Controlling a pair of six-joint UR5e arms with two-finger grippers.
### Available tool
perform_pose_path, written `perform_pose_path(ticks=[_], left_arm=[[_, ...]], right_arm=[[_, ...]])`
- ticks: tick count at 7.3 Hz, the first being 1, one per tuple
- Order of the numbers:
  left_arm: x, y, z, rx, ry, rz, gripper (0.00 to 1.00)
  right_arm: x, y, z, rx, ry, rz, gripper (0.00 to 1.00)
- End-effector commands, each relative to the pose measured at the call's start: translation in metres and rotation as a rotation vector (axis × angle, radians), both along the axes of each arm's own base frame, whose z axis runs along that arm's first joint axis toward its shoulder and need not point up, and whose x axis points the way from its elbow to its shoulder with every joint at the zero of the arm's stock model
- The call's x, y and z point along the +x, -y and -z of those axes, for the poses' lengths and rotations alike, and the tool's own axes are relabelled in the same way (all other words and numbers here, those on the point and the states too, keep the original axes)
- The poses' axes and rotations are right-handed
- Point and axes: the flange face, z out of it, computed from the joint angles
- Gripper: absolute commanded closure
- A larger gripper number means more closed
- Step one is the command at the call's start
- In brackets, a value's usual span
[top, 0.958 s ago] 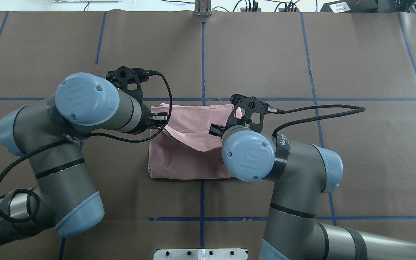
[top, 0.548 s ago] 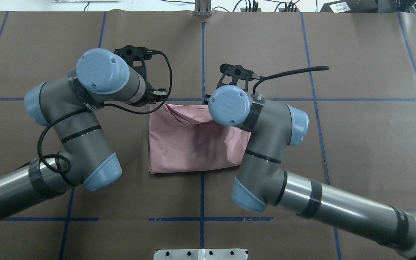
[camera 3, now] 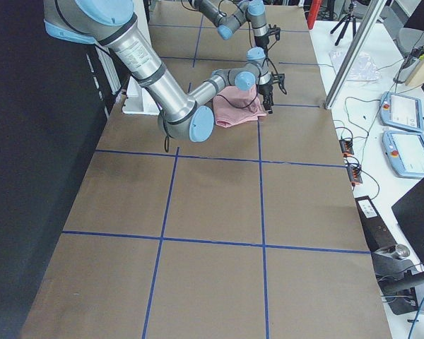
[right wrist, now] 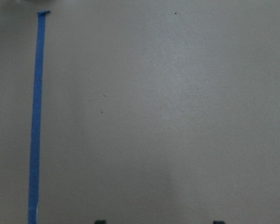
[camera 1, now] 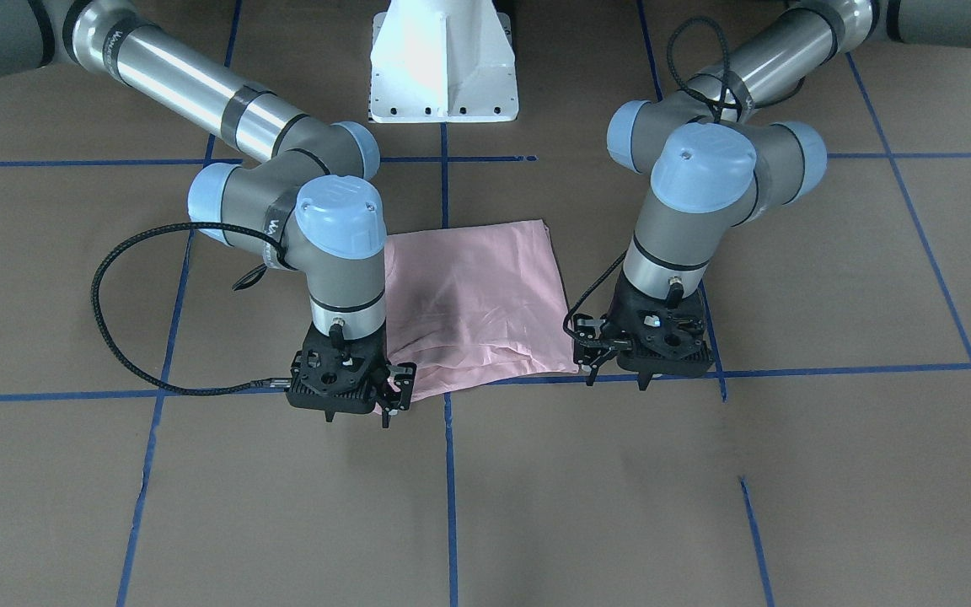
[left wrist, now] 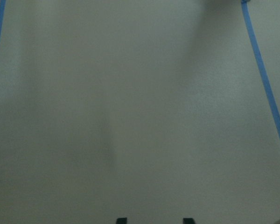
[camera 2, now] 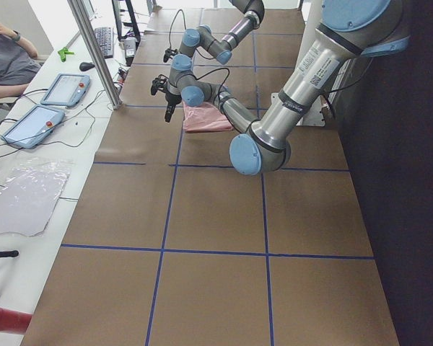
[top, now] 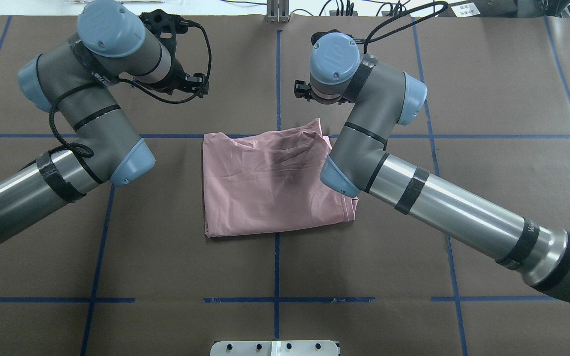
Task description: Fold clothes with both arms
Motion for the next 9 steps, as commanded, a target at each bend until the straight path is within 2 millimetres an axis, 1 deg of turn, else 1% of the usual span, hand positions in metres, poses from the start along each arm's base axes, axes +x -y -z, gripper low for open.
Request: perform_pose_path(ticks=[1, 2, 3, 4, 5, 6, 7, 8, 9], left_arm=[[-0.013, -0.007, 0.010, 0.026, -0.021, -0.010, 0.00], [-0.023, -0.018, 0.008, 0.034, -0.031, -0.012, 0.00], [-0.028, -0.026, 0.007, 0.038, -0.036, -0.015, 0.00], [-0.035, -0.031, 0.004, 0.053, -0.032, -0.023, 0.00], [-0.050, -0.045, -0.006, 0.096, -0.016, -0.052, 0.00], [-0.071, -0.057, -0.017, 0.151, 0.007, -0.082, 0.00], [-0.094, -0.058, -0.037, 0.172, 0.033, -0.118, 0.00], [-0.124, -0.053, -0.058, 0.201, 0.064, -0.158, 0.00], [-0.162, -0.045, -0.085, 0.241, 0.111, -0.198, 0.00]], right_arm=[[0.012, 0.004, 0.002, -0.004, 0.024, 0.069, 0.00], [0.019, 0.000, 0.001, 0.004, 0.030, 0.079, 0.00], [0.031, 0.000, -0.002, 0.004, 0.035, 0.079, 0.00], [0.046, 0.003, -0.009, 0.011, 0.040, 0.114, 0.00], [0.079, 0.003, -0.023, 0.031, 0.043, 0.143, 0.00], [0.132, 0.001, -0.050, 0.052, 0.048, 0.190, 0.00], [0.189, -0.002, -0.082, 0.080, 0.038, 0.240, 0.00], [0.244, -0.001, -0.118, 0.108, 0.009, 0.289, 0.00], [0.293, 0.005, -0.152, 0.124, -0.016, 0.329, 0.00]])
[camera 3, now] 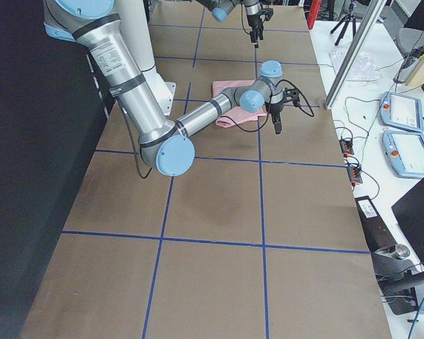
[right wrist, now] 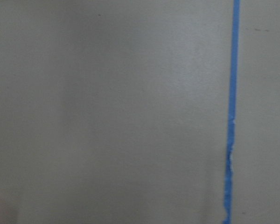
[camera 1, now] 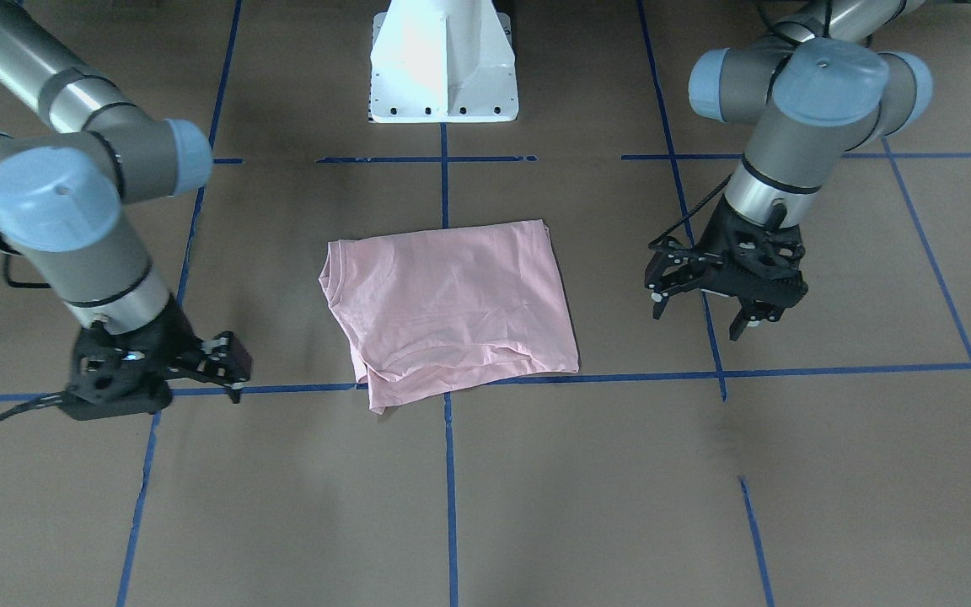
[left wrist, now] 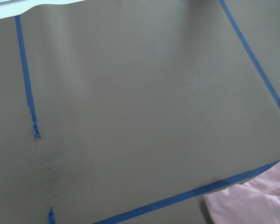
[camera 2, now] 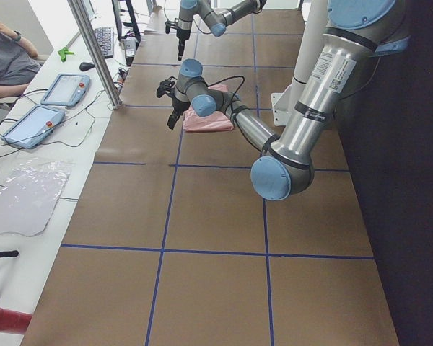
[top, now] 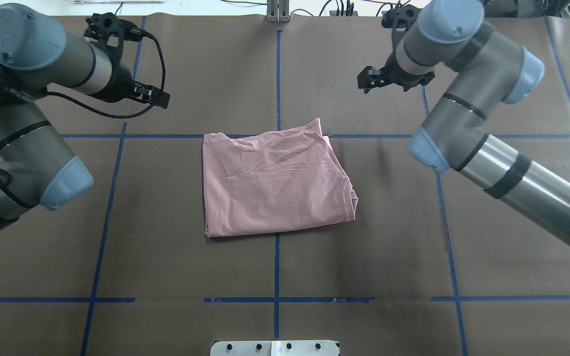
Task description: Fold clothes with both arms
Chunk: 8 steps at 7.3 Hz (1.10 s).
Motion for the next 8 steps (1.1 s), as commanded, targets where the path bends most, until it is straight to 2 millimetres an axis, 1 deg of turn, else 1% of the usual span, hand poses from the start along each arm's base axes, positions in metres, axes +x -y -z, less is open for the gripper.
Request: perform_pose_path(ticks=[1, 2, 3, 4, 5, 6, 7, 8], left_arm=[[-0.092, 0.013, -0.059, 0.081, 0.091, -0.077, 0.00], [-0.142, 0.017, -0.088, 0.105, 0.141, -0.080, 0.00], [-0.188, 0.017, -0.115, 0.119, 0.185, -0.080, 0.00], [-0.238, 0.011, -0.142, 0.092, 0.178, -0.064, 0.00], [-0.282, -0.009, -0.173, 0.016, 0.121, -0.036, 0.00], [-0.312, -0.033, -0.212, -0.068, 0.095, -0.006, 0.00], [-0.322, -0.054, -0.247, -0.138, 0.103, 0.004, 0.00], [-0.353, -0.071, -0.271, -0.176, 0.099, 0.059, 0.00]], right_arm=[[0.111, 0.001, -0.078, 0.048, -0.050, 0.093, 0.00], [0.156, -0.006, -0.117, 0.054, -0.088, 0.102, 0.00], [0.183, -0.021, -0.156, 0.030, -0.110, 0.123, 0.00], [0.213, -0.040, -0.191, -0.023, -0.105, 0.106, 0.00], [0.242, -0.063, -0.231, -0.068, -0.131, 0.098, 0.00], [0.276, -0.092, -0.273, -0.144, -0.148, 0.057, 0.00], [0.303, -0.105, -0.281, -0.147, -0.116, 0.019, 0.00], [0.325, -0.121, -0.288, -0.189, -0.008, 0.007, 0.00]])
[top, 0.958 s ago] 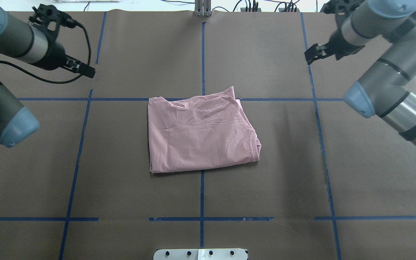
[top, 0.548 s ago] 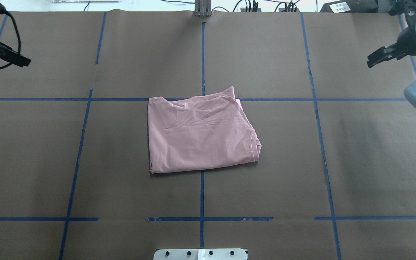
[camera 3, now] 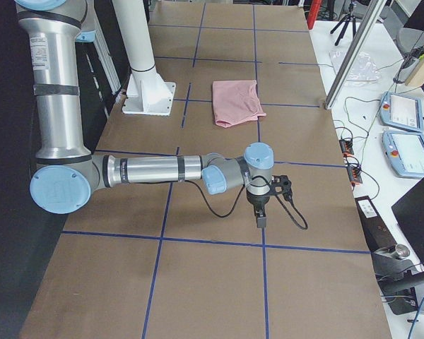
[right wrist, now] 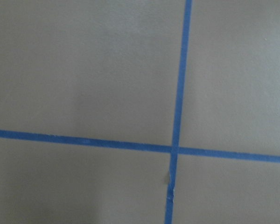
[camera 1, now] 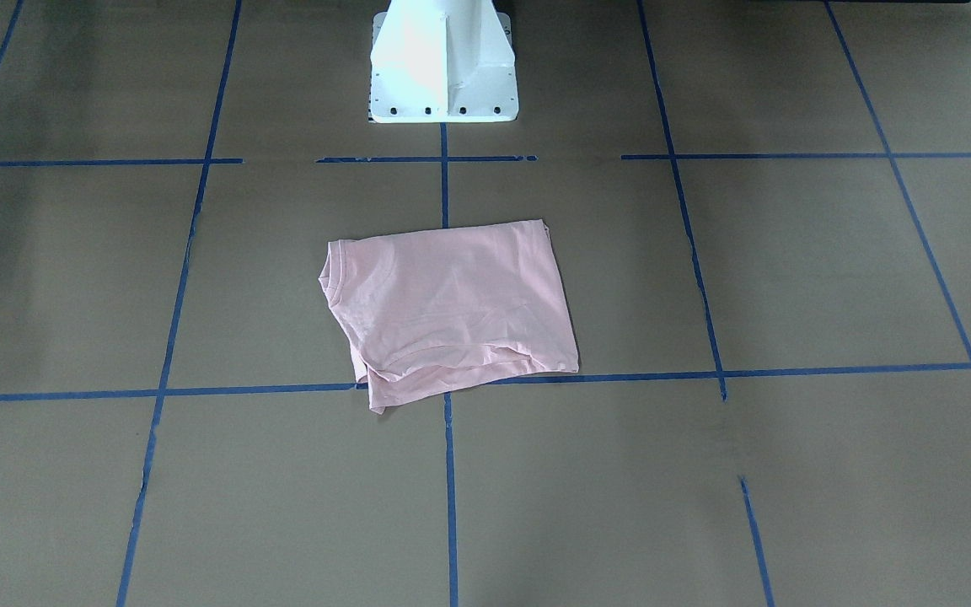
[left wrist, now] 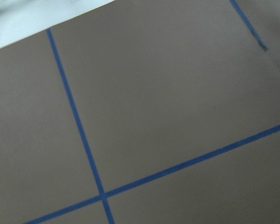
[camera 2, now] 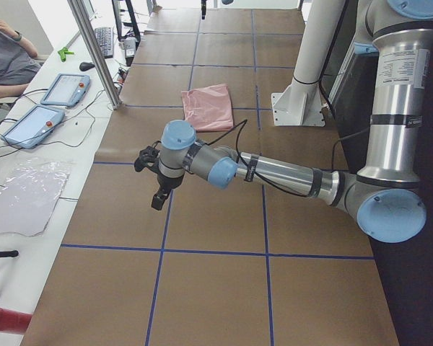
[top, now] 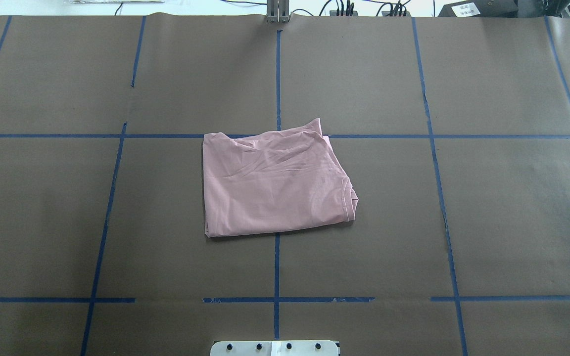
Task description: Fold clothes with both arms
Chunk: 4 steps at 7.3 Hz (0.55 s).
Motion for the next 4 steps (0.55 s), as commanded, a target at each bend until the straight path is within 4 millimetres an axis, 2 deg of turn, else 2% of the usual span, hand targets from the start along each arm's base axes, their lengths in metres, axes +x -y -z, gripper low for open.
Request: perform_pose_path(ticks=[1, 2, 3, 4], left_arm=[[-0.042, -0.041, -0.051, -0.105, -0.002, 0.074, 0.00], [-0.042, -0.047, -0.066, -0.162, 0.002, 0.074, 0.00], [-0.043, -0.050, -0.069, -0.233, -0.010, 0.070, 0.00], [-0.043, -0.054, -0.078, -0.214, -0.011, -0.003, 0.00]], right_arm=[[0.052, -0.044, -0.024, -0.076, 0.135, -0.071, 0.00], [0.056, -0.059, -0.029, -0.089, 0.134, -0.077, 0.00], [0.060, -0.067, -0.035, -0.077, 0.132, -0.053, 0.00], [0.066, -0.076, -0.043, -0.081, 0.129, -0.049, 0.00]])
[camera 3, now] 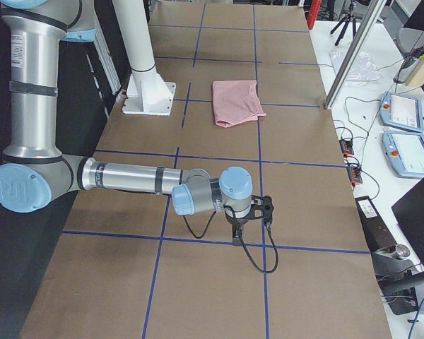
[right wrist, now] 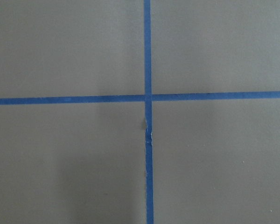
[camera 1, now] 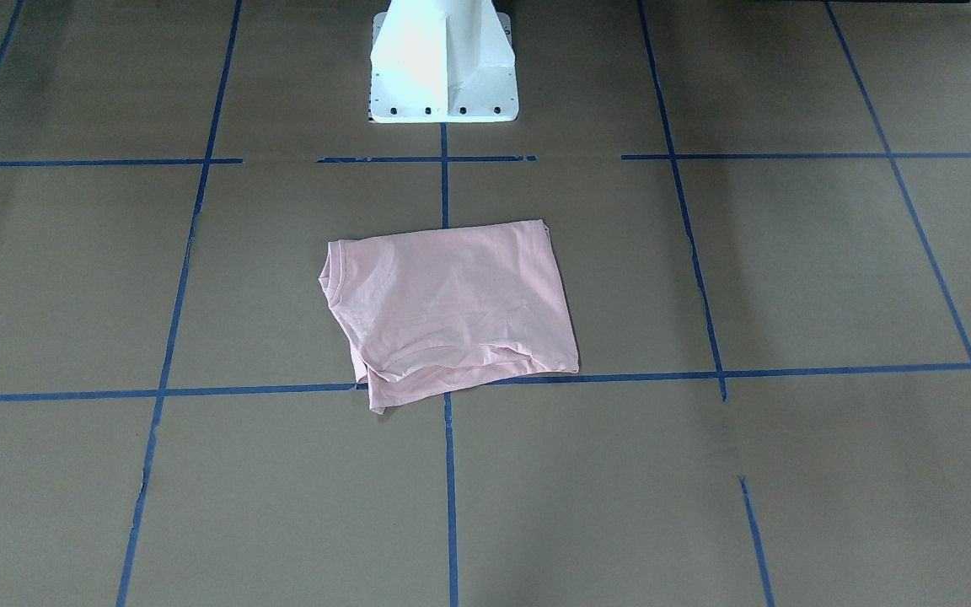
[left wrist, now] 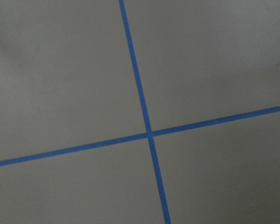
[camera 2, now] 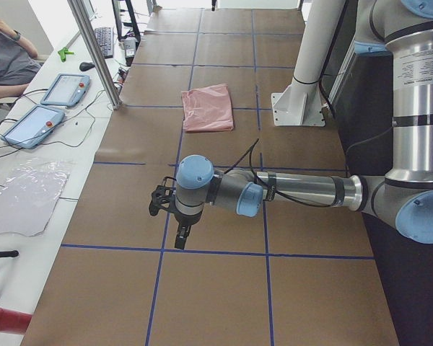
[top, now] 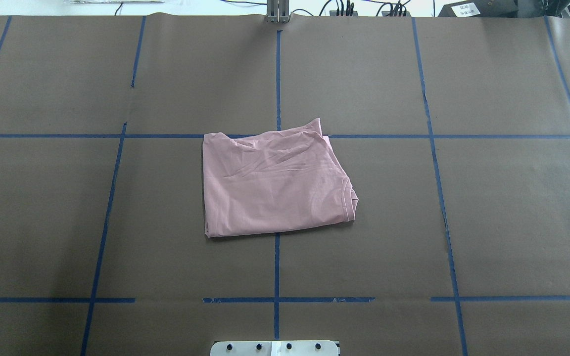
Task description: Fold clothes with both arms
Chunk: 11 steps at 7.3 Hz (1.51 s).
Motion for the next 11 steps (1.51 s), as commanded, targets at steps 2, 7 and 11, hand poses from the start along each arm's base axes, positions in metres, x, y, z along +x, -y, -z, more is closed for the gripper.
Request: perform_pose_path(ticks=[2, 7, 11], left_arm=[[-0.005, -0.013, -0.015, -0.050, -0.037, -0.110, 0.00], [-0.009, -0.013, -0.014, -0.050, -0.037, -0.102, 0.00], [-0.010, -0.015, -0.027, -0.086, -0.027, -0.093, 0.00]], right_arm=[[0.014, -0.014, -0.009, -0.009, -0.016, 0.045, 0.00], [0.038, -0.040, -0.001, -0.056, -0.061, 0.030, 0.00], [0.037, -0.043, -0.004, -0.061, -0.057, 0.030, 0.00]])
